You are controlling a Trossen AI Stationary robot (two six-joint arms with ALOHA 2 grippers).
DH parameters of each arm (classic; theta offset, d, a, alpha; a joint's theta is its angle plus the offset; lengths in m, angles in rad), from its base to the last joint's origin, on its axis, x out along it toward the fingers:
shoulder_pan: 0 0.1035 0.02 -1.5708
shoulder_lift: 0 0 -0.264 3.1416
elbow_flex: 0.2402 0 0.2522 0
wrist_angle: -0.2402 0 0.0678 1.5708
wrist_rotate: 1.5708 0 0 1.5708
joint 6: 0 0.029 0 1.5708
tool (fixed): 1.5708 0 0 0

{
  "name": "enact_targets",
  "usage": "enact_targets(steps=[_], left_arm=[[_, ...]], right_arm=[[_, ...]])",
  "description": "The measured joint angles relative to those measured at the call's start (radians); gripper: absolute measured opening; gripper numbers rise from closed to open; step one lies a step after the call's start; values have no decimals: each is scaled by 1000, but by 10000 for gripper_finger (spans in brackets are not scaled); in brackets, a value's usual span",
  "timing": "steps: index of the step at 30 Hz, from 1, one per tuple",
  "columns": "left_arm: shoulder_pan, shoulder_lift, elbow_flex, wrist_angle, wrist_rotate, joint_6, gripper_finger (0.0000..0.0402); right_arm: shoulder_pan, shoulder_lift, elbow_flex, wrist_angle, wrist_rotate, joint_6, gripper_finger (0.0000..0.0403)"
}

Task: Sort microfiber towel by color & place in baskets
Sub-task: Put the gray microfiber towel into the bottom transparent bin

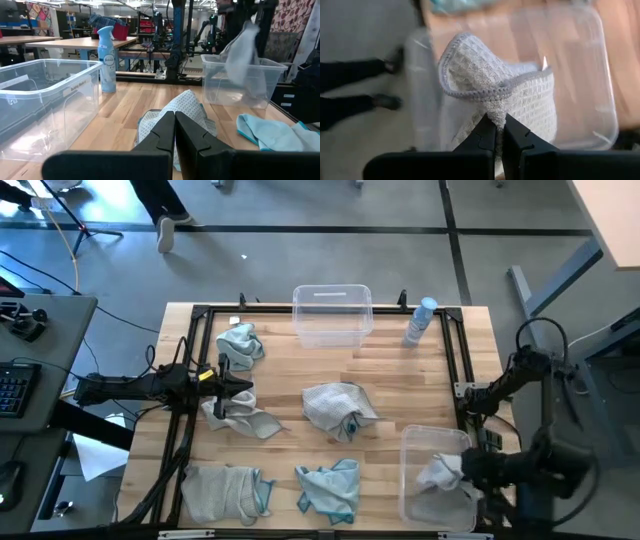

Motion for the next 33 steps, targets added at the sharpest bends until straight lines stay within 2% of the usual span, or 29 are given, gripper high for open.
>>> enact_targets(steps=[3,8,10,15,25,33], left_arm=[[0,0,0,0,0,0,0],[0,0,0,0,0,0,0],[0,0,0,0,0,0,0],[0,0,0,0,0,0,0],[0,0,0,0,0,0,0],[0,0,0,0,0,0,0]], right_arm=[[-34,0,-99,81,-44,-15,0],[-125,0,-250,354,-102,-183,0],[-162,0,-304,403,-142,-231,0],[-222,-8,-417,382,-244,-276,0],[-218,-23,-536,438,-241,-240,4],[-219,-42,-537,451,-267,-232,80]])
